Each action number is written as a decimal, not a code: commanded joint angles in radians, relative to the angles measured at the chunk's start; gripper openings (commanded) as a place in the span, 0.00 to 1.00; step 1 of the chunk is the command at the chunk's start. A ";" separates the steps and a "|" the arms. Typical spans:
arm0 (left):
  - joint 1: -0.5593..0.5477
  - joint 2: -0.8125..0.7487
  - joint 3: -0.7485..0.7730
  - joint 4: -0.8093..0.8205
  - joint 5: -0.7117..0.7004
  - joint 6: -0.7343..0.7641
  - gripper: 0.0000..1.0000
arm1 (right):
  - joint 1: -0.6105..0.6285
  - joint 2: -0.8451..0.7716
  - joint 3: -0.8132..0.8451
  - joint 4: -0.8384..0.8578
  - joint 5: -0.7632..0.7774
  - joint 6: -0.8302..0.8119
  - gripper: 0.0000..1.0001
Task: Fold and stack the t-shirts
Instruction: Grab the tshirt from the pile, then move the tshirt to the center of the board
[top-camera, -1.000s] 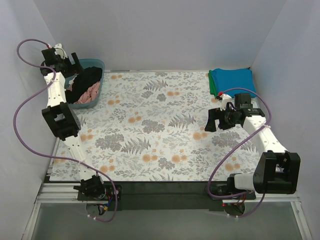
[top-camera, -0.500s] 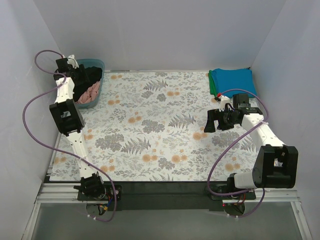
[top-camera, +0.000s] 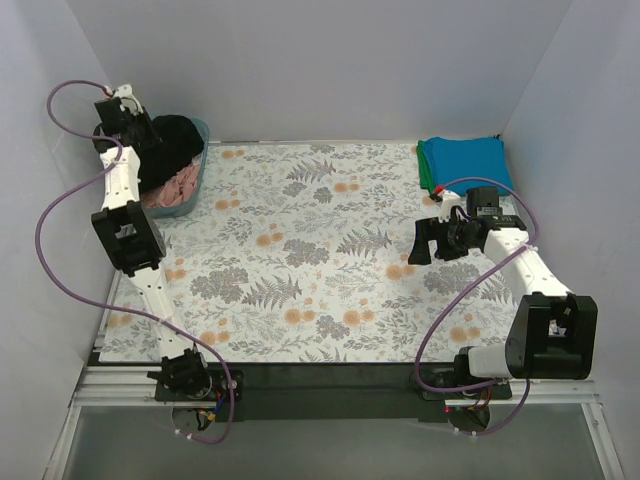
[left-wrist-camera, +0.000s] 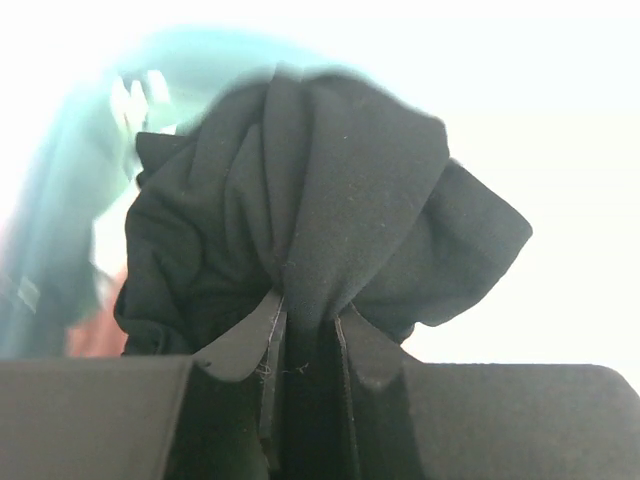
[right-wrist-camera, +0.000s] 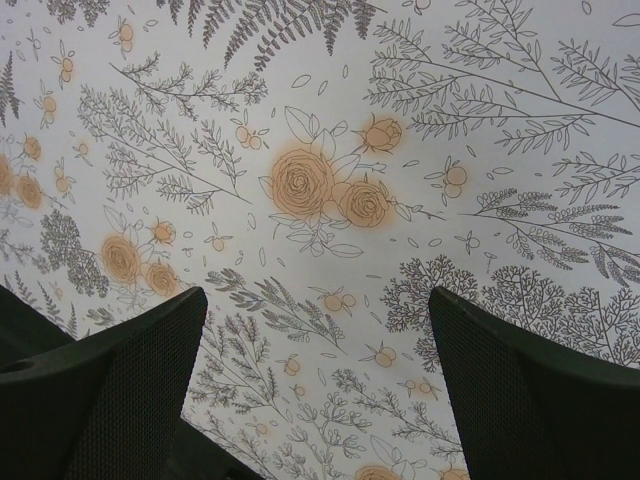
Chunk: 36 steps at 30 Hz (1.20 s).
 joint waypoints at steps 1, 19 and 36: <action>0.006 -0.260 0.073 0.189 0.022 -0.046 0.00 | -0.006 -0.051 0.017 0.018 -0.011 -0.003 0.98; -0.286 -0.661 -0.014 0.281 0.347 -0.248 0.00 | -0.009 -0.137 0.006 0.028 0.003 -0.013 0.98; -0.160 -0.937 -0.880 -0.222 0.608 0.198 0.92 | -0.009 -0.164 0.048 -0.082 -0.037 -0.134 0.98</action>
